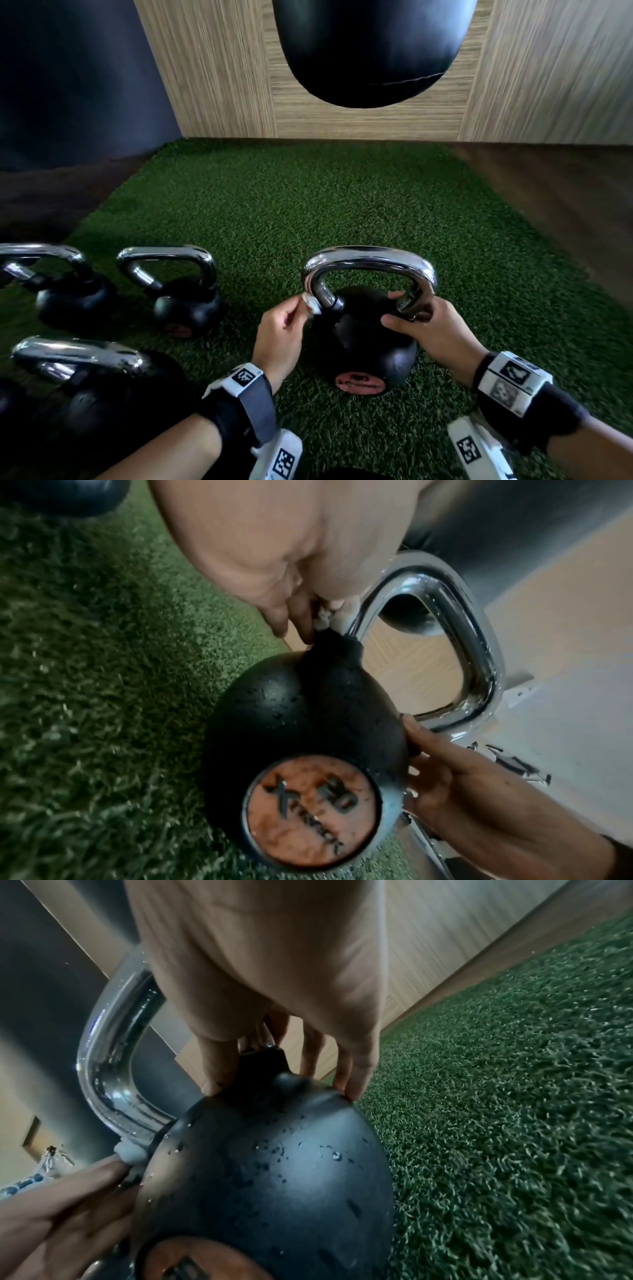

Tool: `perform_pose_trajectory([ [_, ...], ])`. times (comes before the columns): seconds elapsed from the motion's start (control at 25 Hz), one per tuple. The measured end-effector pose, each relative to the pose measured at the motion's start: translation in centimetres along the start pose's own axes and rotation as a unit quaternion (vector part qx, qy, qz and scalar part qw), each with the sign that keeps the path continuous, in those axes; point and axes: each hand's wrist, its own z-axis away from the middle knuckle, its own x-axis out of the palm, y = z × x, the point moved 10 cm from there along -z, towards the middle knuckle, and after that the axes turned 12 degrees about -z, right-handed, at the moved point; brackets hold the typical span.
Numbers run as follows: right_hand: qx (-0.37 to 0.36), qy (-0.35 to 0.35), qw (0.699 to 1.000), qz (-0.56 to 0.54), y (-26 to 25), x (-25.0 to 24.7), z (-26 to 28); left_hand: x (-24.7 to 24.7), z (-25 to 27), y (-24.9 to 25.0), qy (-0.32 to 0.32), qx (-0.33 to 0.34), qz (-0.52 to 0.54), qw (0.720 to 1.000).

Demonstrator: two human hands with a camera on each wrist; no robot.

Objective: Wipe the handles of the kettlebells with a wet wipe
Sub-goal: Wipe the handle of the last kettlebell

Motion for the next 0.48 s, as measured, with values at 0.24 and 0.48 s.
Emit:
perform_pose_trajectory([
  [0.24, -0.011, 0.022, 0.999, 0.047, -1.3, -0.8, 0.1, -0.1, -0.2, 0.9, -0.029, 0.058, -0.060, 0.996],
  [0.48, -0.056, 0.079, 0.981, 0.169, -3.5, -1.4, 2.8, -0.3, -2.3, 1.7, 0.013, 0.026, -0.110, 0.994],
])
